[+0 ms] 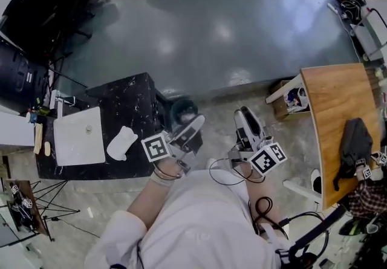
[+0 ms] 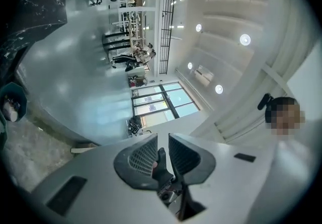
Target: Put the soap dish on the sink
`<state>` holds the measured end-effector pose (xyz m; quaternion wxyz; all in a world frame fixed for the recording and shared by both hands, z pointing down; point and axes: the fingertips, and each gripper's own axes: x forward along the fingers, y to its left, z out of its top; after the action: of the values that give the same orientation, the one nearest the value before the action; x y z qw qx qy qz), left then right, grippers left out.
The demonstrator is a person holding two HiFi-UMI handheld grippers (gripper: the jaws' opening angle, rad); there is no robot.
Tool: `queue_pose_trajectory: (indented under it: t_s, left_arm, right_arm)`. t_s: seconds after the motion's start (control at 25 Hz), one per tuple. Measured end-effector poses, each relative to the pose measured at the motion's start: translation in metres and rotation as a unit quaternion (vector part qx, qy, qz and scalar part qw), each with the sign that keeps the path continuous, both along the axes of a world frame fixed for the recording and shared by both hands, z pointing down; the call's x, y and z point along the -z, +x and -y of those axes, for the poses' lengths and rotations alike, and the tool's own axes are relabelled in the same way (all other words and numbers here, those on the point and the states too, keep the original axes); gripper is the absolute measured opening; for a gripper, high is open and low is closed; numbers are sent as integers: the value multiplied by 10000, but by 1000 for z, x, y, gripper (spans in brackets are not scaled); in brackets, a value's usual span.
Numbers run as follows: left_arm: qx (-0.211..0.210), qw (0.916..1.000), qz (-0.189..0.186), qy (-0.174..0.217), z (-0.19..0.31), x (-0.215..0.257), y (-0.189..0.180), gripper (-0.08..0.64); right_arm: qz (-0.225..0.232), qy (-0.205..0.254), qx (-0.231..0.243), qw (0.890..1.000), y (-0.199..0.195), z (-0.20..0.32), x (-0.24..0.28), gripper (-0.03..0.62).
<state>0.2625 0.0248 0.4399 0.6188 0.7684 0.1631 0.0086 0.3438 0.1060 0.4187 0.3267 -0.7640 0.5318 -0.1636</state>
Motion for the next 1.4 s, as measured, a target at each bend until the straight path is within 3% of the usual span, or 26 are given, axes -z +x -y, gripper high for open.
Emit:
queue_pose_trajectory:
  t_s: [0.44,1.4]
  left_arm:
    - [-159,9998,40,-90,-10,-3,13,9]
    - [100,9982,-133,-570,11,-4,-9,6]
  right_arm:
    - [374,151,-71,9992,4,-11,-10,124]
    - [577,156,249,9979,-20,14,-18,104]
